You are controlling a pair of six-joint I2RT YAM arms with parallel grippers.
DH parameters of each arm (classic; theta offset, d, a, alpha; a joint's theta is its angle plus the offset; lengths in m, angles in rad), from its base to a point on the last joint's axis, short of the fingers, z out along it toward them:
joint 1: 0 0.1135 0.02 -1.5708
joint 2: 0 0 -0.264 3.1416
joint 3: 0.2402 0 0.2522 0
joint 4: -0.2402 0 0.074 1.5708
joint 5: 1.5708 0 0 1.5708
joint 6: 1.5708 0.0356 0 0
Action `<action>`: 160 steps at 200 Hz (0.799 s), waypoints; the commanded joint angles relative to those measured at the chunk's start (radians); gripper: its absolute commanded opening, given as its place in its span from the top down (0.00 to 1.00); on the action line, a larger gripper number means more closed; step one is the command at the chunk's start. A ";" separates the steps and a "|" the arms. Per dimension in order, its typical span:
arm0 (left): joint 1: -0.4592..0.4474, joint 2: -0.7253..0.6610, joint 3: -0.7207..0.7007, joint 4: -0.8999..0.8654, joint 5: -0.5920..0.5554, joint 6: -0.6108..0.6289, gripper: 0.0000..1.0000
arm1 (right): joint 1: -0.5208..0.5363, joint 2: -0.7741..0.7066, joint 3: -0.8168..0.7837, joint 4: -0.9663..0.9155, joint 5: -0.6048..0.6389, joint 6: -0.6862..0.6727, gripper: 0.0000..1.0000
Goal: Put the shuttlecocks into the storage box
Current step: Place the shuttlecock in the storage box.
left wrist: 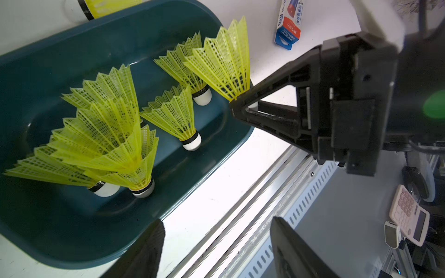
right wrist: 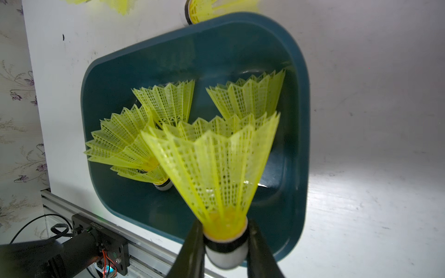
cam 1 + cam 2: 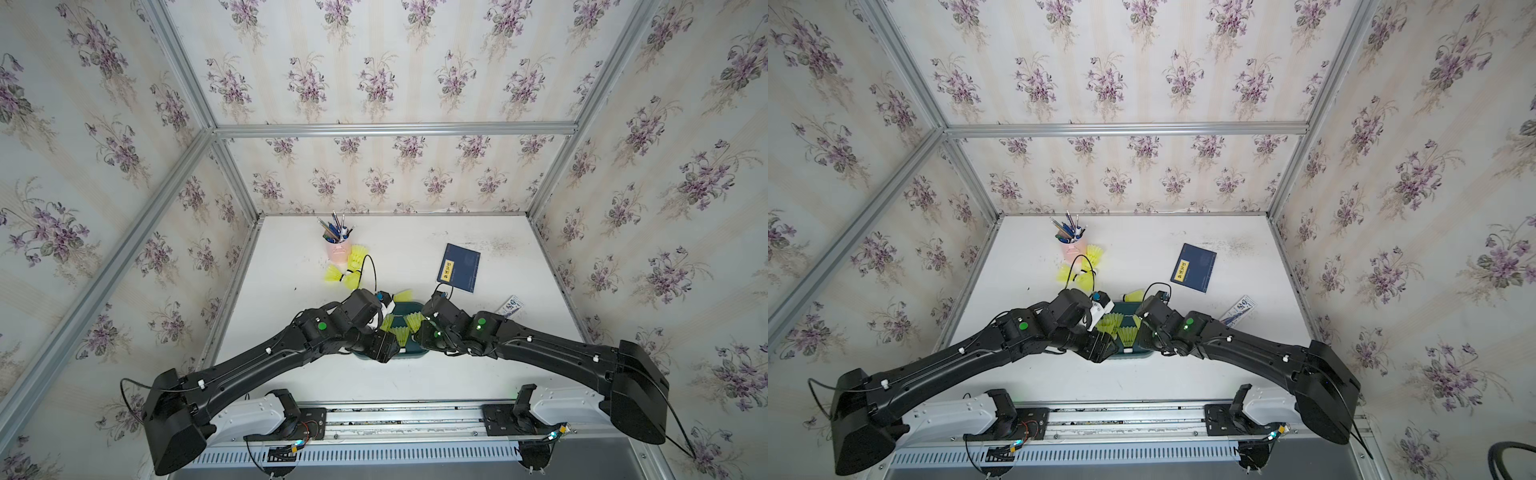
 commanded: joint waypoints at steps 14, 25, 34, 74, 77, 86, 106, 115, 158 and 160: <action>-0.011 0.014 0.004 0.028 -0.025 -0.014 0.27 | 0.002 0.021 0.000 -0.010 0.003 0.012 0.81; -0.015 0.015 0.004 0.029 -0.026 -0.016 0.27 | 0.003 0.028 0.000 -0.009 0.003 0.011 0.80; -0.015 0.017 0.004 0.030 -0.026 -0.018 0.27 | 0.003 0.033 0.003 -0.011 0.003 0.012 0.79; -0.017 0.028 0.005 0.038 -0.026 -0.019 0.27 | 0.004 0.052 0.011 -0.016 -0.001 0.009 0.77; -0.018 0.028 0.005 0.039 -0.026 -0.018 0.27 | 0.003 0.054 0.012 -0.018 -0.002 0.009 0.77; -0.018 0.031 0.004 0.039 -0.026 -0.017 0.27 | 0.003 0.060 0.016 -0.022 -0.002 0.009 0.76; -0.017 0.034 -0.002 0.044 -0.031 -0.015 0.27 | 0.004 0.072 0.022 -0.025 -0.004 0.005 0.75; -0.018 0.035 -0.002 0.049 -0.029 -0.018 0.27 | 0.005 0.074 0.027 -0.029 -0.004 0.004 0.75; -0.018 0.040 -0.019 0.088 -0.009 -0.044 0.27 | 0.004 0.068 0.027 -0.047 -0.007 0.007 0.69; -0.018 0.040 -0.019 0.088 -0.009 -0.045 0.27 | 0.004 0.068 0.027 -0.048 -0.007 0.007 0.68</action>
